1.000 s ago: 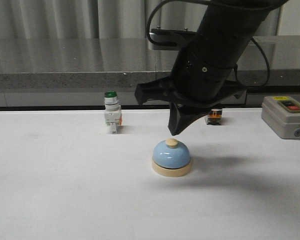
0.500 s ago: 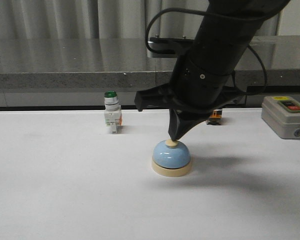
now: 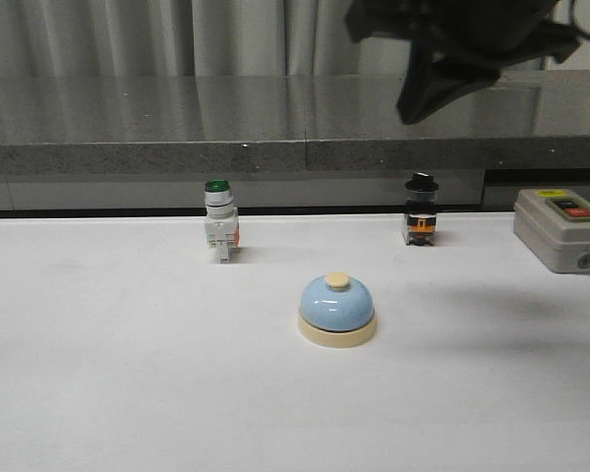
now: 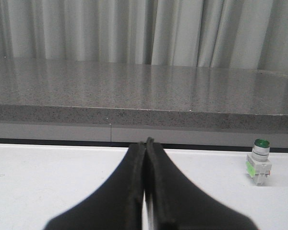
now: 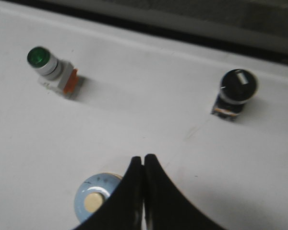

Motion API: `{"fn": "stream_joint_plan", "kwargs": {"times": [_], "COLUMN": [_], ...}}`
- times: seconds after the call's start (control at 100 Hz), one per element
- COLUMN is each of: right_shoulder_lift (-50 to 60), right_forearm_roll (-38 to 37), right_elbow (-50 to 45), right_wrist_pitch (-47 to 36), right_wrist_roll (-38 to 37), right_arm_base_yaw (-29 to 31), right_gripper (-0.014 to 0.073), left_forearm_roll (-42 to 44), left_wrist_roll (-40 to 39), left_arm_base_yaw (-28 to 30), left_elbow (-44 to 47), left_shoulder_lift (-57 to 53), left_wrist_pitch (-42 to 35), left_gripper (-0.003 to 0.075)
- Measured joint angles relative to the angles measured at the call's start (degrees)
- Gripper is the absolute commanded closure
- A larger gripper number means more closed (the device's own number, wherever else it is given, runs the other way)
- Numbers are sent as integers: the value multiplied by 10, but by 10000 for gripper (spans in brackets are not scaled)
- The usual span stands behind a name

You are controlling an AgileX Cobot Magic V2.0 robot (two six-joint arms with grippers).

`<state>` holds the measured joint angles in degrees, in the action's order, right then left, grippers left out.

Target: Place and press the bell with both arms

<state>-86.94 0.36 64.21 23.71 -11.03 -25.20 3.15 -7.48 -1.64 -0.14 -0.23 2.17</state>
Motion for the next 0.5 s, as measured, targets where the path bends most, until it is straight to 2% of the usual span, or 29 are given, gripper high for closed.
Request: {"fn": "stream_joint_plan", "kwargs": {"times": [0.5], "right_shoulder_lift": [313], "right_forearm_roll": [-18], "right_elbow": [-221], "right_wrist_pitch": [-43], "right_wrist_roll": [0], "right_arm_base_yaw": [173], "right_gripper": [658], "left_forearm_roll": [0], "left_wrist_roll": [0], "left_arm_base_yaw": [0], "left_elbow": [0], "left_shoulder_lift": [0], "left_wrist_pitch": [0], "left_gripper": [741]}}
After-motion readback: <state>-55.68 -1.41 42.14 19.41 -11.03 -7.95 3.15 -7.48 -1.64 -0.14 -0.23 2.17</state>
